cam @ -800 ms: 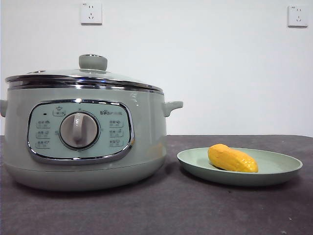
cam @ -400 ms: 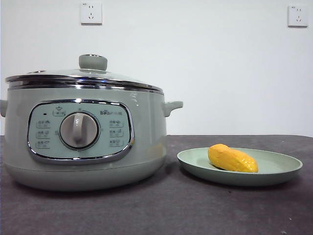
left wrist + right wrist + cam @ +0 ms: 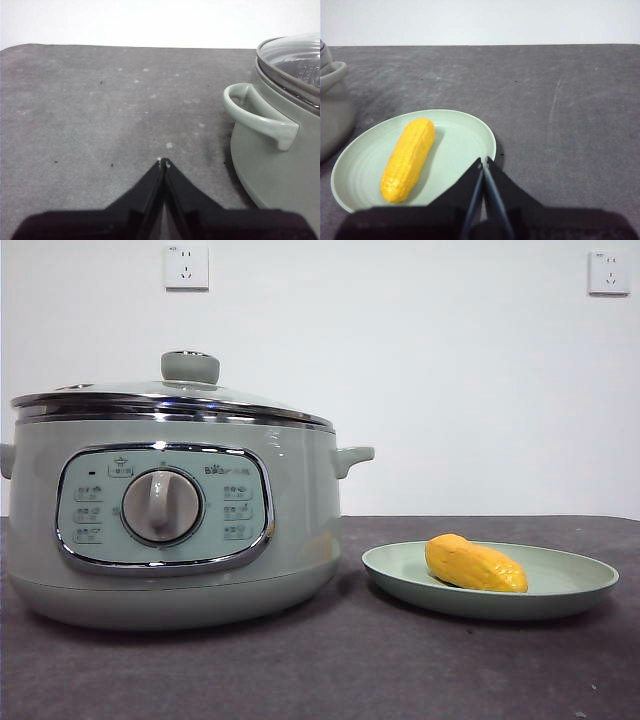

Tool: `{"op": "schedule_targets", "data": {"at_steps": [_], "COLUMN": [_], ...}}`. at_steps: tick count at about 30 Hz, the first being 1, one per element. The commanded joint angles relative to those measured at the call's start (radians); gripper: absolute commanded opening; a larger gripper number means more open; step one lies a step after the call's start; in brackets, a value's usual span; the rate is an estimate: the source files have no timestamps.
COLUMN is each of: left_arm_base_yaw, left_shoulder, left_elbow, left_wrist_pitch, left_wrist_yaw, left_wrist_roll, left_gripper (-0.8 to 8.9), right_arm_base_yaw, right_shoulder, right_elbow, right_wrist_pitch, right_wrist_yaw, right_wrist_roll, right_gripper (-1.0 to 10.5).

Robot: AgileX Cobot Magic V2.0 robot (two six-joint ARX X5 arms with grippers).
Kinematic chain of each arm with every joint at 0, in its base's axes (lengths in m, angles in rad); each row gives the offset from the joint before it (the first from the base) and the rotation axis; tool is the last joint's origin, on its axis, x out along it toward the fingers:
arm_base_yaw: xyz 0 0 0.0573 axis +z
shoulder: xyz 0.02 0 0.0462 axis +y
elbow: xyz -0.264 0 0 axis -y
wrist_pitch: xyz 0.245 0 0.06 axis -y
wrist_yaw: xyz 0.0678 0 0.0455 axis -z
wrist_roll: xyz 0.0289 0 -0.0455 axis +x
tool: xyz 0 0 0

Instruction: Take the corn out from the steamer,put the corn on the plate,close the lid

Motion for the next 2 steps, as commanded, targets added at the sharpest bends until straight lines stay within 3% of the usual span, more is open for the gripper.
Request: {"op": "schedule_targets", "data": {"at_steps": [1,2], "left_arm_base_yaw": [0.003,0.003], "left_shoulder": [-0.003,-0.003], "left_elbow": [-0.014,-0.014], "left_wrist_pitch": [0.003,0.003], "left_wrist_yaw": [-0.002,-0.002], "left_wrist_roll": [-0.006,-0.006], "left_gripper": [-0.03,-0.03], "right_arm_base_yaw": [0.001,0.001], "right_shoulder": [0.000,0.000], "right_elbow": [-0.011,-0.011], "right_wrist_pitch": [-0.011,-0.011], "right_wrist_yaw": [0.004,0.004], "right_wrist_roll": [0.013,0.013], "right_gripper": [0.0,0.0]}}
